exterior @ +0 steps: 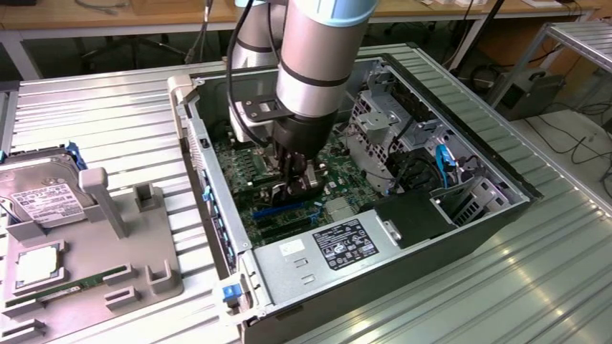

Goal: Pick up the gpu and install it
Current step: 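Insert the gpu into the slot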

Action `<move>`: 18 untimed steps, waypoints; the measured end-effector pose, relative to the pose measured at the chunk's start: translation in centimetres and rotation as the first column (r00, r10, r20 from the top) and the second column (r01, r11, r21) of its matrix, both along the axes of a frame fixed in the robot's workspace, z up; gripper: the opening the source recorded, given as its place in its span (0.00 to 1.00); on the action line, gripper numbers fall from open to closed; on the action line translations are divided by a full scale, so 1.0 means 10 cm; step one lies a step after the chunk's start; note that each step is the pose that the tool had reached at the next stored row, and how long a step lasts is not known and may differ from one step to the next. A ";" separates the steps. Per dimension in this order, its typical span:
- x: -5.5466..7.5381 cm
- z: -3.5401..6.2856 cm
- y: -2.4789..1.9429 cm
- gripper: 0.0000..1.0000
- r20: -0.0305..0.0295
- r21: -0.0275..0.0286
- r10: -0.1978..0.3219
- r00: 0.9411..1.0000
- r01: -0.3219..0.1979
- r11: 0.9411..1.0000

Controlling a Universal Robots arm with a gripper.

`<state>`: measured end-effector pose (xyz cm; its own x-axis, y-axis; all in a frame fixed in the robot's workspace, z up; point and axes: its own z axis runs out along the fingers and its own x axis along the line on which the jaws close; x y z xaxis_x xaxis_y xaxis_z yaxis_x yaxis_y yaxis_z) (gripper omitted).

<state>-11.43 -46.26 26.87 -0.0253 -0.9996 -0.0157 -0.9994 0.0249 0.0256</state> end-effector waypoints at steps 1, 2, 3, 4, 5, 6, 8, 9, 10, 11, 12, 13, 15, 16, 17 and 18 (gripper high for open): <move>0.00 -0.006 0.000 0.26 0.000 0.002 0.000 1.000 0.000 1.000; -0.01 -0.010 0.000 0.26 0.000 0.003 0.000 1.000 0.000 1.000; -0.01 -0.014 0.000 0.26 0.000 0.004 0.000 1.000 0.000 1.000; -0.01 -0.016 0.000 0.26 0.000 0.005 0.000 1.000 0.000 1.000; -0.02 -0.019 0.001 0.26 0.000 0.006 0.000 1.000 0.000 1.000; -0.02 -0.022 0.001 0.26 0.000 0.007 0.000 1.000 0.000 1.000; -0.03 -0.025 0.000 0.26 0.000 0.007 0.000 1.000 0.000 1.000; -0.03 -0.028 0.000 0.26 0.000 0.007 0.000 1.000 0.000 1.000; -0.03 -0.031 0.000 0.26 0.000 0.007 0.000 1.000 0.000 1.000; -0.03 -0.036 0.001 0.26 0.000 0.007 0.000 1.000 0.000 1.000; -0.03 -0.040 0.001 0.26 0.000 0.007 0.000 1.000 0.000 1.000; -0.03 -0.043 0.001 0.26 0.000 0.007 0.000 1.000 0.000 1.000; -0.03 -0.049 0.000 0.26 0.000 0.007 0.000 1.000 0.000 1.000; -0.03 -0.052 0.001 0.26 0.000 0.007 0.000 1.000 0.000 1.000; -0.03 -0.056 0.001 0.26 -0.001 0.007 0.000 1.000 0.000 1.000; -0.03 -0.059 0.001 0.26 -0.001 0.007 0.000 1.000 0.000 1.000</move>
